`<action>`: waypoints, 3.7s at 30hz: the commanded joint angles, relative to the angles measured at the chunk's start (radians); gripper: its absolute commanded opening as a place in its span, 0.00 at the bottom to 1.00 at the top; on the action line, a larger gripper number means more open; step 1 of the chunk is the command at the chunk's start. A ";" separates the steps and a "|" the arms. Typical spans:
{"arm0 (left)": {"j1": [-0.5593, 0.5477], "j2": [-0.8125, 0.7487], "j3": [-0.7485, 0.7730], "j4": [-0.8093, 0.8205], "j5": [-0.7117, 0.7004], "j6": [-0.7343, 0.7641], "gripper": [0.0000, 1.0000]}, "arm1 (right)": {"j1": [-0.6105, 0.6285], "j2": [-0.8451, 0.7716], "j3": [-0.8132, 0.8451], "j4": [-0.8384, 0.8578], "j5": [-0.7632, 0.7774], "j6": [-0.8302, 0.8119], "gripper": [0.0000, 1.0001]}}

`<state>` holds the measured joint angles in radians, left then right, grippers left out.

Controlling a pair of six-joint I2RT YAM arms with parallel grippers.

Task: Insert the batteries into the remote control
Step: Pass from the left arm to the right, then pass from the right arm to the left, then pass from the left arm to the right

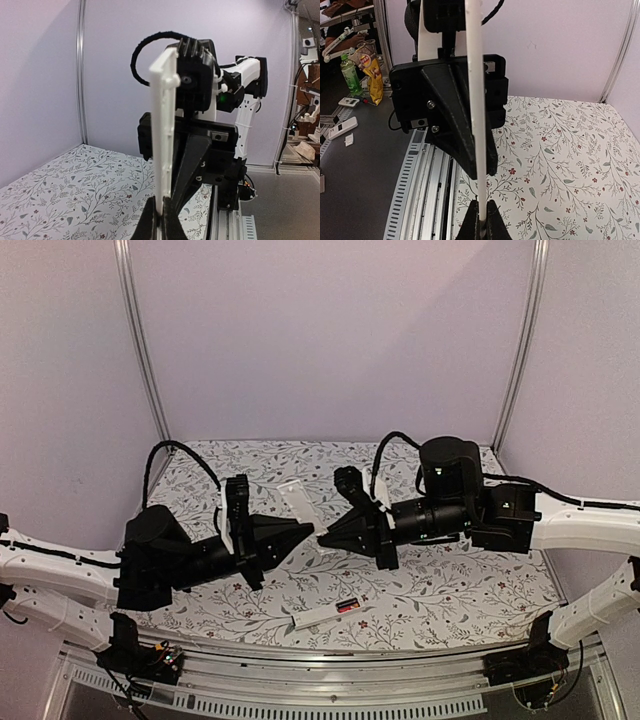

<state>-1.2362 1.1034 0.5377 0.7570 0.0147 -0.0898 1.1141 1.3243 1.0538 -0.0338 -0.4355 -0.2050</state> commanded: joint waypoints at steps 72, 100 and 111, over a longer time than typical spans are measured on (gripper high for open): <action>-0.027 0.210 0.251 0.082 -0.513 -0.143 0.22 | 0.064 0.035 -0.031 0.167 0.527 0.115 0.11; -0.083 0.005 0.235 -0.189 0.284 0.312 0.15 | 0.064 -0.052 0.114 -0.097 -0.073 -0.085 0.87; -0.094 0.009 0.228 -0.154 0.303 0.308 0.15 | 0.067 -0.003 0.095 -0.007 -0.204 -0.081 0.67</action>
<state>-1.3144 1.1046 0.7551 0.6048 0.3031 0.2104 1.1728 1.3010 1.1416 -0.0830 -0.5716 -0.2878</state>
